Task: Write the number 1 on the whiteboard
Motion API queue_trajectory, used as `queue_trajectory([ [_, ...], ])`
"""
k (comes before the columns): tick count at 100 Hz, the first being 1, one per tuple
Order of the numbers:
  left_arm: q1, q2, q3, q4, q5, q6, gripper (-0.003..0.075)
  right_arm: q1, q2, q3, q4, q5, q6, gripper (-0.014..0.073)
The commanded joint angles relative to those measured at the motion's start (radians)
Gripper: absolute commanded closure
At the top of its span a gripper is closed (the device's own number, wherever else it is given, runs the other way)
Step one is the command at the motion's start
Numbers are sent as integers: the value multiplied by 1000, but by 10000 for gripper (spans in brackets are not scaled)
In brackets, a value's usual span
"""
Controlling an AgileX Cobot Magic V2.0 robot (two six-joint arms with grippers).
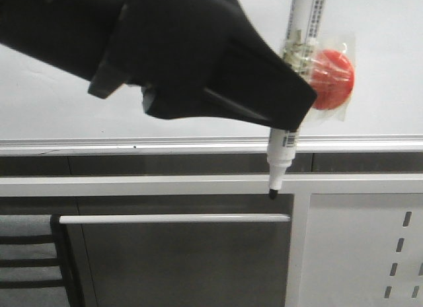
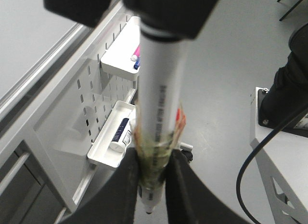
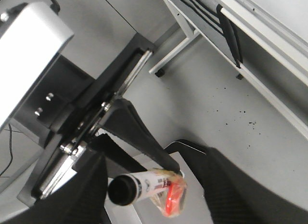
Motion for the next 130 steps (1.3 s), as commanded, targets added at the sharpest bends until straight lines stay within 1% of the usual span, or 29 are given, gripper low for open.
queue_trajectory([
  [1,-7,-20,-33,-36,-1,2,741,-2,-16,-35,42,56,-11,210],
  [6,-7,-20,-34,-36,-1,3,741,0,-16,-35,42,56,-11,213],
  [13,-7,-20,-40,-36,-1,6,741,2,-16,-35,42,56,-11,243],
  [34,-7,-20,-65,-36,-1,8,741,40,-16,-35,38,56,-19,397],
  [41,-7,-20,-65,-36,-1,8,741,42,-16,-35,38,54,-19,475],
  [48,-7,-20,-65,-36,-1,8,741,42,-16,-35,36,54,-23,578],
  [52,-7,-20,-65,-36,-5,8,741,42,-16,-35,36,58,-33,651],
  [54,-7,-20,-65,-36,-8,8,741,42,-16,-35,36,58,-33,667],
  [69,-5,-20,-65,-34,-9,8,736,42,-16,-35,17,54,-33,654],
  [73,-5,-20,-65,-27,-9,8,713,42,-16,-35,7,47,-33,654],
  [78,-3,-20,-65,-27,-9,8,657,42,-18,-35,-8,33,-33,654],
  [83,9,-20,-65,-34,-6,8,567,42,-23,-35,-22,17,-33,652],
  [87,23,-20,-65,-39,-6,-11,470,42,-31,-35,-21,1,-31,648],
  [88,26,-23,-65,-39,-6,-15,434,42,-31,-35,-21,-1,-29,648],
  [90,35,-24,-65,-39,-6,-29,398,42,-36,-35,-21,-10,-27,646],
  [91,42,-24,-65,-39,-6,-38,362,42,-40,-35,-21,-13,-26,646],
  [95,62,-31,-65,-39,-6,-57,267,42,-50,-31,-22,-41,-14,646],
  [98,83,-33,-65,-39,-6,-79,220,42,-63,-26,-22,-62,-9,646],
  [102,105,-44,-65,-39,-6,-98,178,42,-77,-12,-22,-96,-5,646],
  [105,129,-52,-65,-39,-3,-116,169,42,-96,2,-24,-122,-3,645],
  [112,171,-80,-65,-43,16,-124,178,42,-143,53,-30,-200,-3,636],
  [120,225,-121,-63,-44,45,-127,183,42,-217,138,-40,-336,-3,635],
  [130,277,-188,-63,-51,53,-143,233,57,-335,283,-40,-526,-3,635],
])
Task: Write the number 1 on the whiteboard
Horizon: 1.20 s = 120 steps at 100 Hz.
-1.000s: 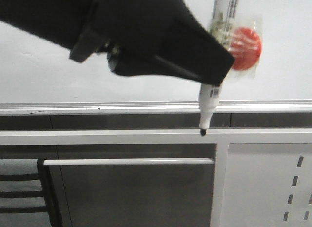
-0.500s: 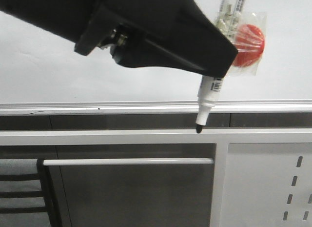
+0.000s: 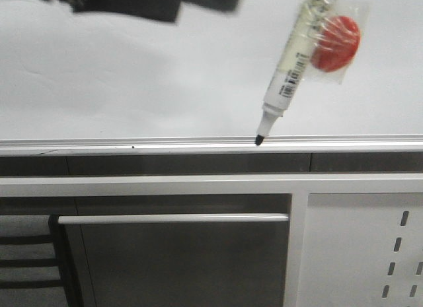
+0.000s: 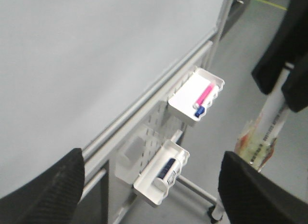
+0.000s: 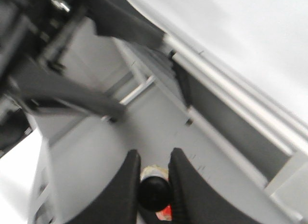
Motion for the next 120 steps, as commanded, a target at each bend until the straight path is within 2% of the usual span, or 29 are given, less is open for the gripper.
queue_trajectory([
  [1,42,-80,-30,-46,36,-27,239,16,-118,85,30,-223,-1,635],
  [9,69,-127,-26,-60,30,-43,317,50,-214,191,30,-377,-1,635],
  [16,80,-162,-18,-82,9,-56,435,88,-303,279,38,-523,-1,635],
  [17,80,-173,-14,-89,2,-56,480,95,-320,294,38,-536,-1,635],
  [18,80,-173,-12,-93,-2,-56,480,98,-328,302,38,-561,-1,635],
  [23,78,-197,2,-103,-37,-56,596,119,-379,347,40,-633,-1,635],
  [27,78,-221,17,-103,-55,-56,716,128,-415,378,40,-673,-1,635],
  [29,78,-230,25,-103,-63,-56,738,132,-429,391,40,-688,-1,635],
  [53,78,-354,122,-215,-242,-56,741,133,-448,429,-43,-775,-23,635],
  [75,78,-434,151,-218,-345,-56,741,142,-385,423,-45,-846,-92,636],
  [96,78,-437,151,-218,-388,-56,741,271,-327,400,-86,-920,-94,637],
  [108,78,-437,151,-216,-401,-56,741,356,-299,393,-128,-1041,-94,637],
  [120,78,-437,151,-216,-419,-56,741,377,-252,391,-129,-1135,-94,637],
])
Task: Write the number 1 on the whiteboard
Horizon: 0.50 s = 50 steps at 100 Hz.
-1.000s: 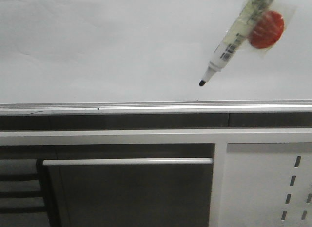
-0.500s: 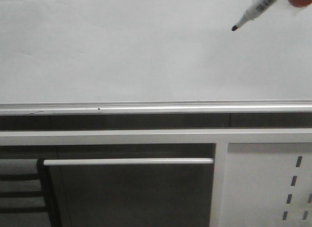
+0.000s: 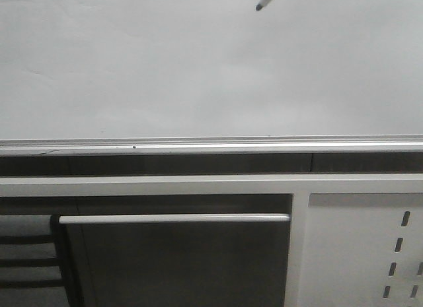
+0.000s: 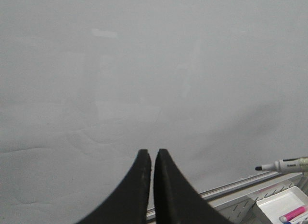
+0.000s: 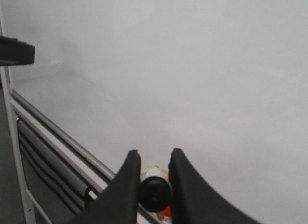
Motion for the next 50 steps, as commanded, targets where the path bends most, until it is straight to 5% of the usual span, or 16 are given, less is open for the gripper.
queue_trajectory([
  [1,3,-6,-26,-8,0,-10,741,13,36,-41,-19,-140,-8,637],
  [50,3,-6,-26,-6,0,-10,741,13,210,-106,-61,-279,-8,638],
])
